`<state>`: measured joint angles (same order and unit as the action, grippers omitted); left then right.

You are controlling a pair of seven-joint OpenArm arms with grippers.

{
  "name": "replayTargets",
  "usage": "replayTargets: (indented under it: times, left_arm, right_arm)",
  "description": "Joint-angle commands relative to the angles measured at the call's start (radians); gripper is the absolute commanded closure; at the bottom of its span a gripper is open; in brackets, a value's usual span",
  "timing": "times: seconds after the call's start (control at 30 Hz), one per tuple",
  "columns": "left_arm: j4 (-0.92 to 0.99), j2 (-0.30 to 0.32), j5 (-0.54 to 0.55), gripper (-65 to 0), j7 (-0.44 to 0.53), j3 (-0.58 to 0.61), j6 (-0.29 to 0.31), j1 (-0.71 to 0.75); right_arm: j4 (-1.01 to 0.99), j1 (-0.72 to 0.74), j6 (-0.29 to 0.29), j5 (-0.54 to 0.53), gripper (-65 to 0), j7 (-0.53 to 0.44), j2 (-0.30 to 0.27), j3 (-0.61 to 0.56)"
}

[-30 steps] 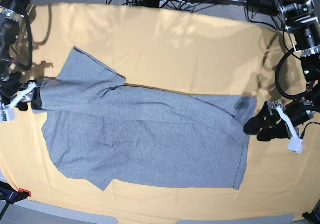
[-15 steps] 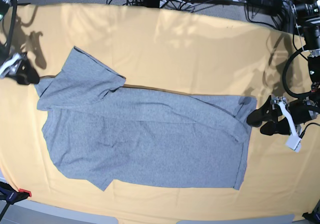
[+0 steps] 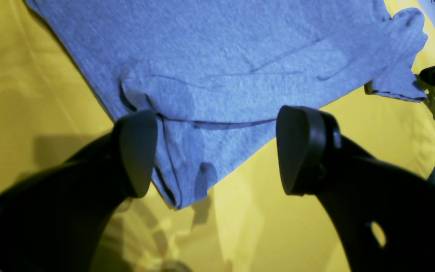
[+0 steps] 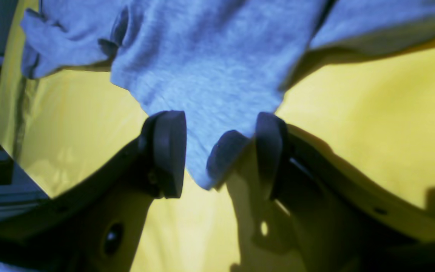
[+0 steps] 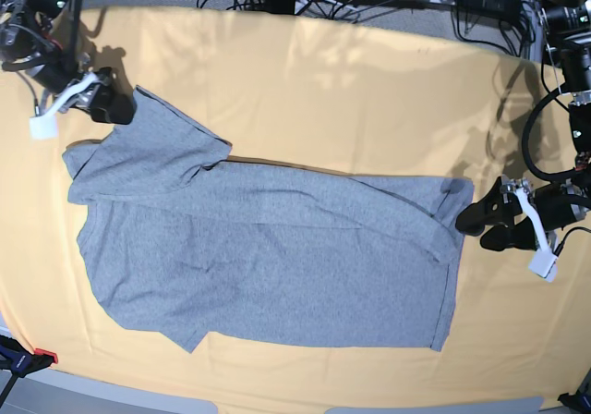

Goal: Layout the t-shirt on the table in an organized manner, then fold the t-shirt properly
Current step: 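Move the right gripper to the protruding sleeve and grasp it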

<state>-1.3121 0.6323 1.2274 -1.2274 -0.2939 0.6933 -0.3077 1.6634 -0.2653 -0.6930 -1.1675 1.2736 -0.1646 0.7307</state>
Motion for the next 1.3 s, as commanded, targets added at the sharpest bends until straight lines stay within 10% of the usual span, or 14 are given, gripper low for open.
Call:
replayTargets:
  times: [0.0,0.37,0.53,0.93,1.27]
  left_arm:
    - [-0.014,0.022,0.028,-49.4,0.022,-0.007,0.005,-0.023]
    - [-0.014,0.022,0.028,-49.4,0.021,-0.008,0.005,-0.022]
    - [-0.014,0.022,0.033,-49.4,0.022,-0.008,0.005,-0.022]
    - [-0.014,0.022,0.056,-49.4,0.018,-0.008,0.005,-0.022]
    - [-0.014,0.022,0.065,-49.4,0.015,-0.008,0.005,-0.023]
  right_arm:
    - [0.017,0.008,0.001,-0.002,-34.5,-0.03,-0.009,-0.011]
    - [0.016,0.008,0.025,0.198,-33.9,-0.118,0.023,-0.108]
    - [0.017,0.014,-0.005,0.197,0.0,-0.115,0.021,-0.108]
    - [0.289,0.073,-0.005,0.118,0.0,-0.145,-0.055,-0.113]
    - [0.146,0.348,-0.005,0.443,0.0,-0.295,-0.077,-0.356]
